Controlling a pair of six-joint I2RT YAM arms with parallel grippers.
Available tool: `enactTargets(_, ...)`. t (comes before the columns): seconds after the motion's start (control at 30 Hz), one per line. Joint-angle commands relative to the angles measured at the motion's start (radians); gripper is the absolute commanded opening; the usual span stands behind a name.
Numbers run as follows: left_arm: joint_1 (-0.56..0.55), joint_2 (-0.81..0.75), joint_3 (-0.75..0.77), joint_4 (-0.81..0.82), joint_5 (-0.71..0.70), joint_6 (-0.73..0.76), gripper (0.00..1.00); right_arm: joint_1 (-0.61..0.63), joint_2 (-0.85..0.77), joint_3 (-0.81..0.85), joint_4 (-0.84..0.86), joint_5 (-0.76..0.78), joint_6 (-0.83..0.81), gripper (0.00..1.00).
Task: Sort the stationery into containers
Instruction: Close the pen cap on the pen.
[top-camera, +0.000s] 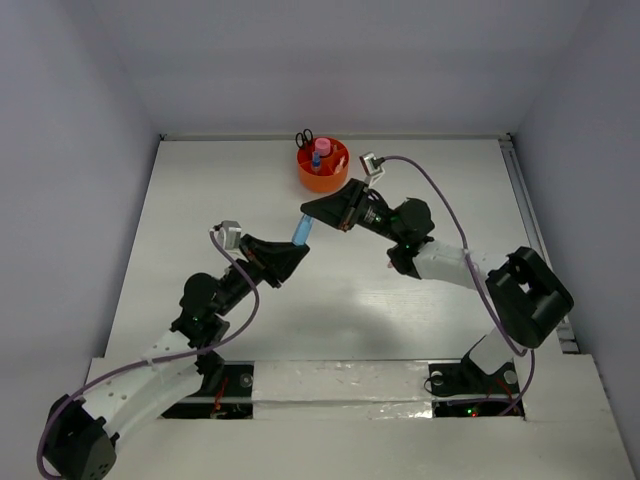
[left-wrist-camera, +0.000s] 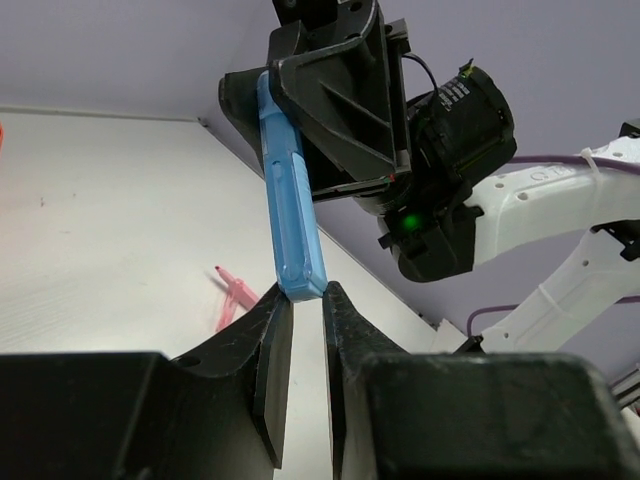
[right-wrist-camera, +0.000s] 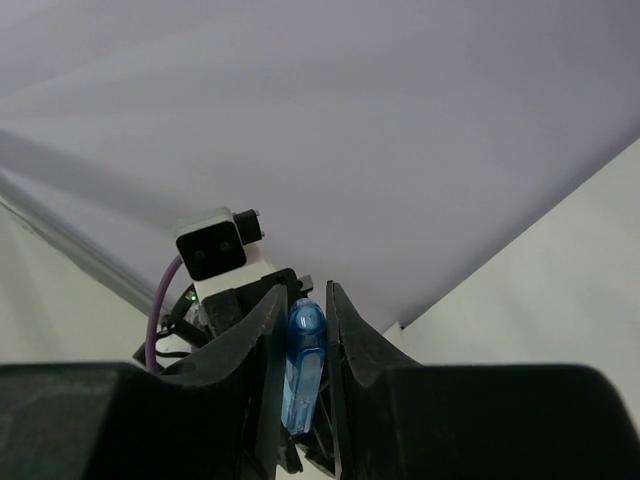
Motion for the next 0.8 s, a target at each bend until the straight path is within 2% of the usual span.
enactTargets(0.0,0.004,-0.01,0.107,0.183,-0.029,-0.018,0.0,0.047,-0.039,-0.023,-0.129,-0.101,-0.117,0.0)
enactTargets(0.13,0.004,0.01,0.128,0.192,-0.041,-0.026,0.0,0.094,-0.088,-0.035,-0.294,-0.038,-0.259,0.0)
enactTargets(0.4,0.004,0.118,0.271,0.178,-0.018,-0.012,0.0,0.155,-0.078,-0.129,-0.34,-0.001,-0.314,0.0)
enactTargets(0.5,0.004,0.166,0.338,0.137,-0.029,0.037,0.0,0.164,-0.099,-0.187,-0.278,0.009,-0.306,0.0)
enactTargets(0.53,0.004,0.178,0.352,0.134,-0.031,0.042,0.0,0.164,-0.117,-0.207,-0.291,0.008,-0.309,0.0)
enactTargets(0.6,0.004,0.217,0.412,0.114,-0.017,0.052,0.0,0.164,-0.14,-0.193,-0.428,0.04,-0.378,0.0)
enactTargets(0.77,0.004,0.263,0.43,0.144,-0.008,0.046,0.0,0.164,-0.186,-0.213,-0.471,0.042,-0.412,0.0)
